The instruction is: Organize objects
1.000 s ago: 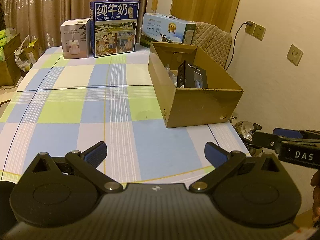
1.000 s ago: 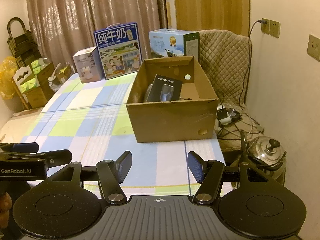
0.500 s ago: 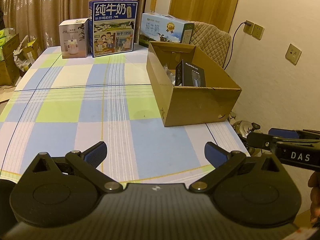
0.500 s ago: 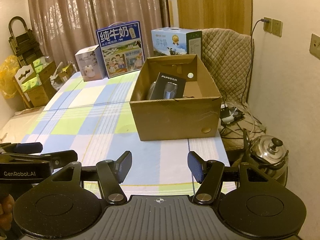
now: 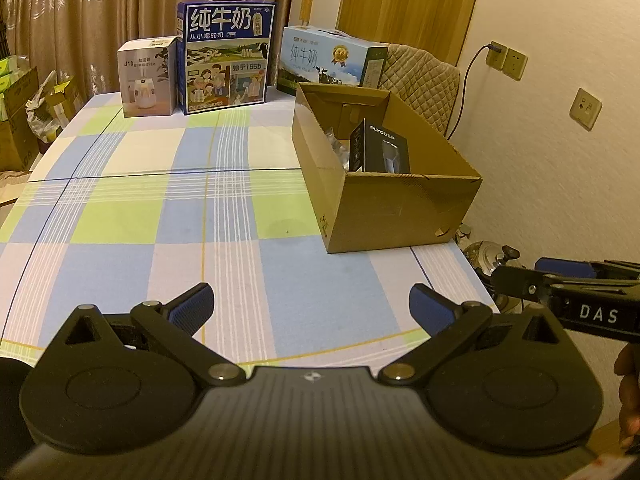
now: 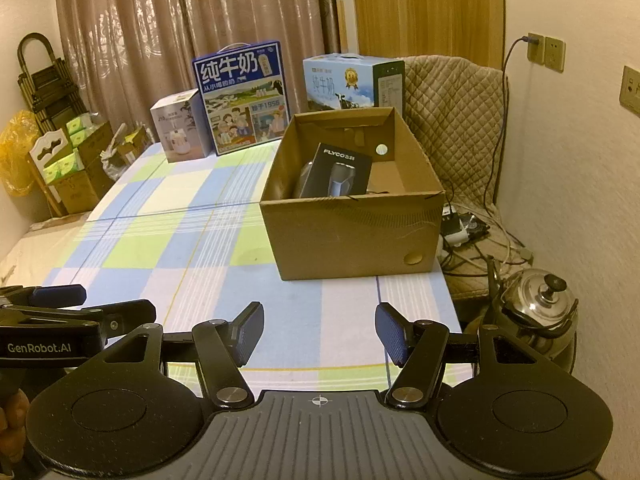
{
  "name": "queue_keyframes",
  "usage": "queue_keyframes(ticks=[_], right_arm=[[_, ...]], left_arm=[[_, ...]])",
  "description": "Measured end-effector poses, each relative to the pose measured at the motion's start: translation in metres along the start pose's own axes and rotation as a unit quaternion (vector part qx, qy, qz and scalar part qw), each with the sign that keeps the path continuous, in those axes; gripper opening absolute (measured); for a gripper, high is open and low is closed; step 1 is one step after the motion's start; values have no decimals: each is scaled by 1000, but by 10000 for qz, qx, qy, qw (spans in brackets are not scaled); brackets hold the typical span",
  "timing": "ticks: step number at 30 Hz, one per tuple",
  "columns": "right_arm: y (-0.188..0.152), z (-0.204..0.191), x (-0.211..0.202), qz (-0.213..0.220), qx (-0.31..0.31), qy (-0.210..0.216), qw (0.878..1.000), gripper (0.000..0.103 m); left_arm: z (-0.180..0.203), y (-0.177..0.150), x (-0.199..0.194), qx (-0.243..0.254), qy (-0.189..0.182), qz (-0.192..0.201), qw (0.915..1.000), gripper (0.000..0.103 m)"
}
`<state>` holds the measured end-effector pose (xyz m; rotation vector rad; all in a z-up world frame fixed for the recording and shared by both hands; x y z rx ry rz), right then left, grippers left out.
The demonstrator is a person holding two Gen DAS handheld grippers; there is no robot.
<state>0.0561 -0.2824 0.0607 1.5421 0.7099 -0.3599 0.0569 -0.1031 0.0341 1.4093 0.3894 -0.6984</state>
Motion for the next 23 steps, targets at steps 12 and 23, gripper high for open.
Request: queue_keyframes(ticks=[12,23], right_arm=[[-1,0,0,-4,-7,5,10000,59],[-1,-1,0,1,-7,5,10000,59]], left_arm=[[2,2,-1,-33,-33,29,10000,102],[3,1,-4,-55,-179,96,9998,102]])
Point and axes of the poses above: each gripper's, at about its wrist camera, not at the fingertips, and x roughly the way its jaws point, z to its right, y to its top, the point moved 2 cm from there along x, roughly the way its jaws point, and after that the axes turned 3 degrees about z, right-handed, at the moved point
